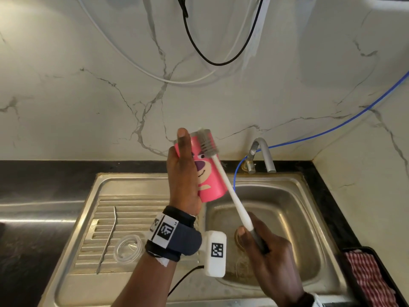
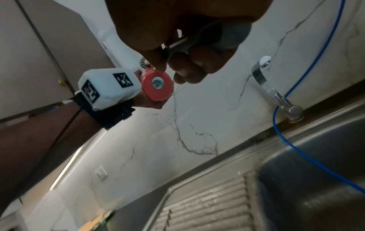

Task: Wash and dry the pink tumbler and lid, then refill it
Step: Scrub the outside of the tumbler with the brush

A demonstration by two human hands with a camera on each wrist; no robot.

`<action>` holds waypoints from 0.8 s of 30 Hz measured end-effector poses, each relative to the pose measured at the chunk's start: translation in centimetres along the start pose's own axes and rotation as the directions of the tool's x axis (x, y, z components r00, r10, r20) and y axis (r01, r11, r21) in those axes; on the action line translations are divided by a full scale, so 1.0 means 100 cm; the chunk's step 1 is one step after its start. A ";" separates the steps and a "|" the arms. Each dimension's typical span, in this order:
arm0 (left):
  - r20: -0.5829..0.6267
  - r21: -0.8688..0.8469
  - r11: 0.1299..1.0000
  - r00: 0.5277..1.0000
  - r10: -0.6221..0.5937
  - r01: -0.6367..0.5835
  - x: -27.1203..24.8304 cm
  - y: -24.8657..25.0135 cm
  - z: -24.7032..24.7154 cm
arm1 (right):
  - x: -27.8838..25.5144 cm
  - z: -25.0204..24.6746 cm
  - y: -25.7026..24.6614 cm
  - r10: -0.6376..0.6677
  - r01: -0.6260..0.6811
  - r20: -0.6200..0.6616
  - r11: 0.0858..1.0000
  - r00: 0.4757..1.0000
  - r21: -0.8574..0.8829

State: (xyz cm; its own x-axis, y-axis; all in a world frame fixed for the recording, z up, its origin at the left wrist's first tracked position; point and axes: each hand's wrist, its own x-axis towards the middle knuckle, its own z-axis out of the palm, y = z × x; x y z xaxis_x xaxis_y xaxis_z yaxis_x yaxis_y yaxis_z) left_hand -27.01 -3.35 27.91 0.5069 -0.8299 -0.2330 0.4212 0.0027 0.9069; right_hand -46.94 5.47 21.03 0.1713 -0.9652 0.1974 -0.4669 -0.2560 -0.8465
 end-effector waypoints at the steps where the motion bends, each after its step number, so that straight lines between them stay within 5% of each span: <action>1: 0.029 0.012 1.000 1.000 -0.009 0.009 -0.004 -0.003 0.003 | 0.006 0.002 -0.001 -0.009 0.009 -0.027 1.000 1.000 0.009; 24: -0.144 -0.040 0.998 0.988 0.051 -0.057 0.021 0.011 -0.012 | -0.011 0.003 -0.003 -0.060 0.065 0.071 0.995 0.996 -0.075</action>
State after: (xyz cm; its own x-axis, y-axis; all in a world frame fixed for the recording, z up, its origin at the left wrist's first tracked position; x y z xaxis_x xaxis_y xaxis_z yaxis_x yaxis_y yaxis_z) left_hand -24.62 -4.42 28.03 0.6304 -0.7400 -0.2346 0.4217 0.0727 0.9038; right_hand -46.71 6.67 20.88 0.2597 -0.9421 0.2121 -0.5186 -0.3214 -0.7923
